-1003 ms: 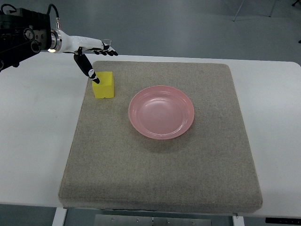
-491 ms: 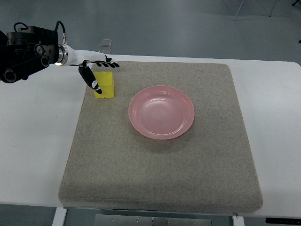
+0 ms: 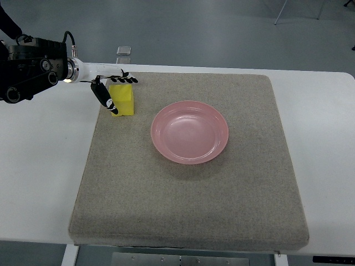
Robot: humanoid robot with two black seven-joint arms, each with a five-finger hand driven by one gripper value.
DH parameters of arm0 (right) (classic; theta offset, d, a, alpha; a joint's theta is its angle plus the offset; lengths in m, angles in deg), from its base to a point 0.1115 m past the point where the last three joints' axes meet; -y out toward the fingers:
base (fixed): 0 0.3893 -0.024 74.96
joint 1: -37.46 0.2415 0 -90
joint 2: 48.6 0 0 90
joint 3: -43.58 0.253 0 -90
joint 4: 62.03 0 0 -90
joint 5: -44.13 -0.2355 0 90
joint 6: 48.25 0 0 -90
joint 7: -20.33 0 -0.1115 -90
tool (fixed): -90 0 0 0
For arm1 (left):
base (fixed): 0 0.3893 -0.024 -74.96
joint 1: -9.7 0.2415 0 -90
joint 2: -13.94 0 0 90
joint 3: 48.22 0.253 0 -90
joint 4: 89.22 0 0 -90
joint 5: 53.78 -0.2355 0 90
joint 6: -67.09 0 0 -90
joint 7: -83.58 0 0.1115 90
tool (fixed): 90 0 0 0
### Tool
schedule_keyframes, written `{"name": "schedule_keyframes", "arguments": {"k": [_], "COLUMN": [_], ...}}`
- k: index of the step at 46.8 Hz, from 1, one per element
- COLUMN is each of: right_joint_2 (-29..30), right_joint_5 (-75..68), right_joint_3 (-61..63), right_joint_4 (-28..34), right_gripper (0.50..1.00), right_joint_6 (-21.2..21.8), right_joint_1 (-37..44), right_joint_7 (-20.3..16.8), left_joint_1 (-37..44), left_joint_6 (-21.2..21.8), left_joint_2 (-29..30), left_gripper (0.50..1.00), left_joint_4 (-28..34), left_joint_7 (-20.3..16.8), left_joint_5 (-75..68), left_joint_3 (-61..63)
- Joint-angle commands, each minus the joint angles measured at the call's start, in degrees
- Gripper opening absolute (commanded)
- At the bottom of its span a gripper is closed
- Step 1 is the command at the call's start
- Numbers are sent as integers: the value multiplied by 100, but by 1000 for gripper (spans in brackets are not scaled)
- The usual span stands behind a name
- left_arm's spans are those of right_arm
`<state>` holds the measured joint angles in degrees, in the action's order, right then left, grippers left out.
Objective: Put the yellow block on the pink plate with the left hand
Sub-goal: 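Lower the left hand around the yellow cube and close the fingers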
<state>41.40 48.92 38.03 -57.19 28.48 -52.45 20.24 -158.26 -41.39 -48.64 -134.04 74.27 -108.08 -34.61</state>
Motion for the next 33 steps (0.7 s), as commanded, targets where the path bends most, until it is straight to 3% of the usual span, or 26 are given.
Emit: {"name": "schedule_keyframes", "arguments": {"k": [1,7,13,19,30,33], "right_joint_2": [0,0,0,0,0,0], "right_joint_5": [-4,5,-4,5,-4,4], "right_joint_3": [1,1,1,1,1,1], "right_joint_4": [0,0,0,0,0,0], "right_gripper": [924,924,924,924,924,924], "right_joint_6": [0,8,0,8,0,0], "right_joint_1": [0,0,0,0,0,0], "right_joint_7": [0,0,0,0,0,0], "left_joint_1": [0,9,53,106,141,150], "left_joint_6": [10,10,10,19,63,107], "left_joint_2": [1,1,-149,-237,-272,-281], "left_gripper": [969,939,870,851,771,692], "left_joint_4": [-1,-1,87,254,315,333], "left_joint_7": [0,0,0,0,-53,-44], "left_joint_5": [-20,-108,-116,-125,-143,-143], "left_joint_3": [11,2,19,2,11,11]}}
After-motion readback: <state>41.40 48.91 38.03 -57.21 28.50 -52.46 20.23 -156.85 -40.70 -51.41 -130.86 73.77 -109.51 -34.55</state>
